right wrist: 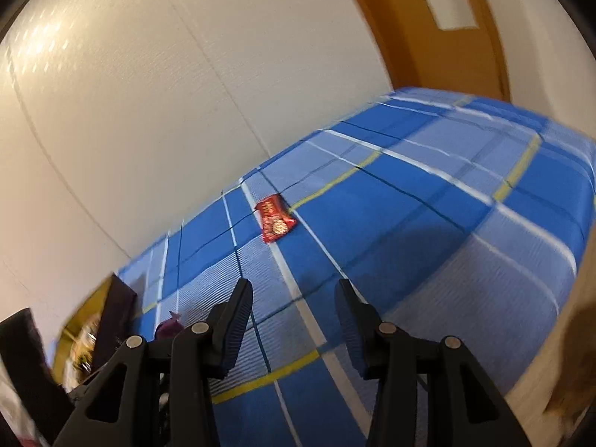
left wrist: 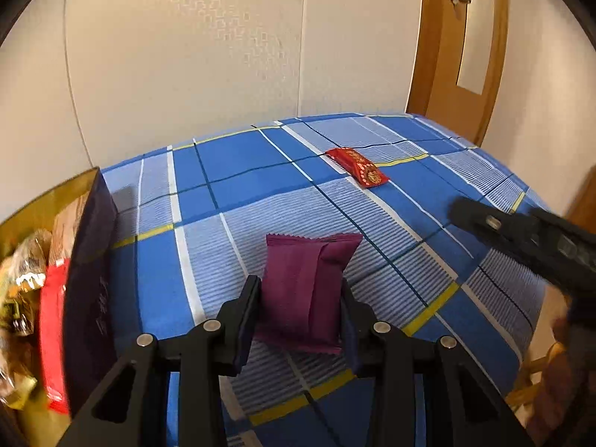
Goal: Organize snacks
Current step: 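Grasp the small red candy bar on the bed with the right tool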
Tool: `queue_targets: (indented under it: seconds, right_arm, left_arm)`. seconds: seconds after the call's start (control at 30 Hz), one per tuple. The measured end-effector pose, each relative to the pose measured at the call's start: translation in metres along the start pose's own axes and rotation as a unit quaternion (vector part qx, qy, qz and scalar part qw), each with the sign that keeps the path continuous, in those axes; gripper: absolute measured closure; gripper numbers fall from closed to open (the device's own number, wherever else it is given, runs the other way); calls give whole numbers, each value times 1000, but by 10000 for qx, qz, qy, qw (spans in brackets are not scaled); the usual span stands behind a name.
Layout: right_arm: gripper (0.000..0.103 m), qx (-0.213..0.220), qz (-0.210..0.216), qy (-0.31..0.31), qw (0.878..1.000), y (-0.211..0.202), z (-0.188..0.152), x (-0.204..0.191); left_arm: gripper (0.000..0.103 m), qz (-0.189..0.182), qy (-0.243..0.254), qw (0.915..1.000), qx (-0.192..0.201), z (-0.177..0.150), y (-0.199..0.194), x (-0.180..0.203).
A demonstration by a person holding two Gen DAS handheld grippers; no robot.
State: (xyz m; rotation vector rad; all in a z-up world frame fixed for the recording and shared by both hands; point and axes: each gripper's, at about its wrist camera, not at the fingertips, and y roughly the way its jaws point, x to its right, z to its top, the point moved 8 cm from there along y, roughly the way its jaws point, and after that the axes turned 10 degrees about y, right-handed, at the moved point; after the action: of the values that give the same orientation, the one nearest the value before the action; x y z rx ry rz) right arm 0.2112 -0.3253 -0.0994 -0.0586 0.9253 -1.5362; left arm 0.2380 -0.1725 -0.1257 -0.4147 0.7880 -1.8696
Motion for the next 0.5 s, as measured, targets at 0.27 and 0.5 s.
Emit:
queue_targets:
  seconds: [0.27, 0.5]
  right_arm:
    - [56, -576, -312, -770, 9949, 68, 33, -28]
    - [57, -911, -512, -1275, 9863, 123, 44, -53]
  left_arm:
    - [63, -383, -433, 9982, 140, -2, -3, -6]
    - [63, -621, -511, 9966, 153, -4, -5, -2]
